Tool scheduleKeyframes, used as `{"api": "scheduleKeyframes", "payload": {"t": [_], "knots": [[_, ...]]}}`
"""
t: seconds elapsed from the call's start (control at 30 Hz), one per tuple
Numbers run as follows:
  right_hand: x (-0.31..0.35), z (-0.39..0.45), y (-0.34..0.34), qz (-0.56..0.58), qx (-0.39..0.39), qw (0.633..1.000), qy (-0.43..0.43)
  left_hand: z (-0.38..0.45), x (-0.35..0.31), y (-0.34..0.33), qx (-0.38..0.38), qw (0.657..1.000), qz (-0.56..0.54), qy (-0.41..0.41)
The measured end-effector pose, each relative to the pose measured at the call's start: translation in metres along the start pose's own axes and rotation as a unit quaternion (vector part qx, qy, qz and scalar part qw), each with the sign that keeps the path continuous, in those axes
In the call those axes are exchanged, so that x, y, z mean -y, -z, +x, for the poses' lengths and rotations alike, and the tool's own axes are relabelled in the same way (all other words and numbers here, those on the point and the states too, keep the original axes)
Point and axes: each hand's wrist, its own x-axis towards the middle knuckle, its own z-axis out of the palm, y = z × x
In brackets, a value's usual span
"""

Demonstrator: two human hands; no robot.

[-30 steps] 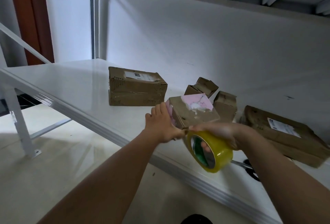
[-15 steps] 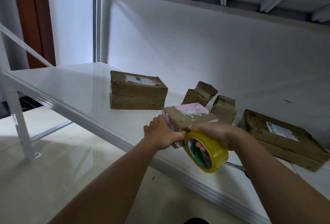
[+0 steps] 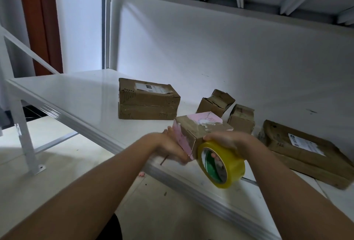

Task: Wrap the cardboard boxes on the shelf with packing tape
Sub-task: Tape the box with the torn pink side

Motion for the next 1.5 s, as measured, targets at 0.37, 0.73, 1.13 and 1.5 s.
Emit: {"api": "scheduleKeyframes", "payload": {"t": [0.37,0.73,1.13,1.5], "knots": [[-0.004,0.008,0.005,-0.012,0.002,1.0,0.007,0.036,-0.06,0.0,-0.297,0.83,0.464,-0.09],[0.0,0.004,0.001,-0.017,-0.005,1.0,0.008,0.048,-0.042,0.026,-0.354,0.824,0.443,-0.003],[-0.006,-0.019,-0.014,0.079,0.144,0.983,0.076,0.037,-0.006,-0.009,-0.307,0.919,-0.234,0.085],[0.026,-0.058,0.023,0.368,0.133,0.885,0.251,0.027,0.0,-0.015,-0.333,0.902,-0.274,0.02]]}}
